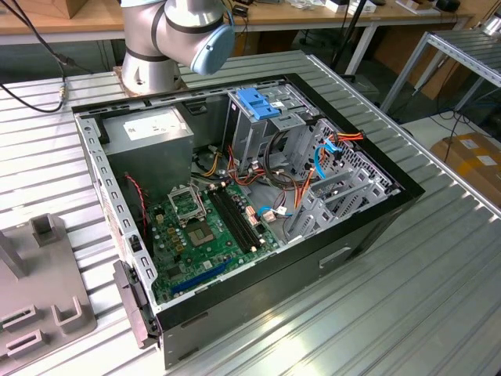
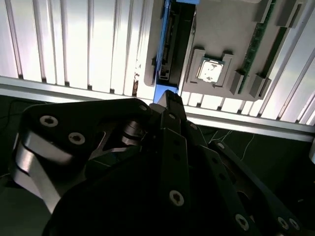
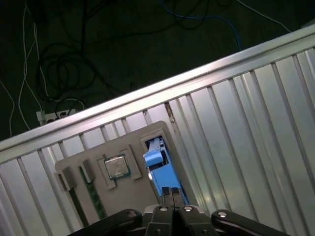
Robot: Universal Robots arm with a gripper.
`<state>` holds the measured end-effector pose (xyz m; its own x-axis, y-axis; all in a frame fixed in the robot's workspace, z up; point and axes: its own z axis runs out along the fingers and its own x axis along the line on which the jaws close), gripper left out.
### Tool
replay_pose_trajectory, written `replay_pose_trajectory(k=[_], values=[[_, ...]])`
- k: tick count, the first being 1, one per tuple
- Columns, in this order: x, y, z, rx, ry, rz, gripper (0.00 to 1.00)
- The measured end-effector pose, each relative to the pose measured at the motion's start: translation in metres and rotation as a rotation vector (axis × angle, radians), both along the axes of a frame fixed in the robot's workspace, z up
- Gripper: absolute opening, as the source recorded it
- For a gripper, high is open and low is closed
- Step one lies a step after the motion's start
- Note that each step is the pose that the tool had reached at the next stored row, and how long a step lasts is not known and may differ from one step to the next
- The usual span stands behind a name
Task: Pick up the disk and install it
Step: 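Pick up the disk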
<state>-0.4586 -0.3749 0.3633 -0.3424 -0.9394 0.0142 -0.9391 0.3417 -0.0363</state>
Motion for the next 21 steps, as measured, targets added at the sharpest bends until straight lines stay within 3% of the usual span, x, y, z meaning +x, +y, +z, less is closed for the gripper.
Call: replay_pose_trajectory(k=[2,16,17,21], values=[[0.0000,0.0000,0.0000,0.0000,0.0000,0.023,0.11],[0.0000,0.0000,0.0000,0.0000,0.0000,0.026,0.11],[0.0000,0.0000,-0.0001,-0.0001,0.0000,0.094,0.11],[0.0000,0.0000,-0.0001,-0.0002,0.0000,0.103,0.11]])
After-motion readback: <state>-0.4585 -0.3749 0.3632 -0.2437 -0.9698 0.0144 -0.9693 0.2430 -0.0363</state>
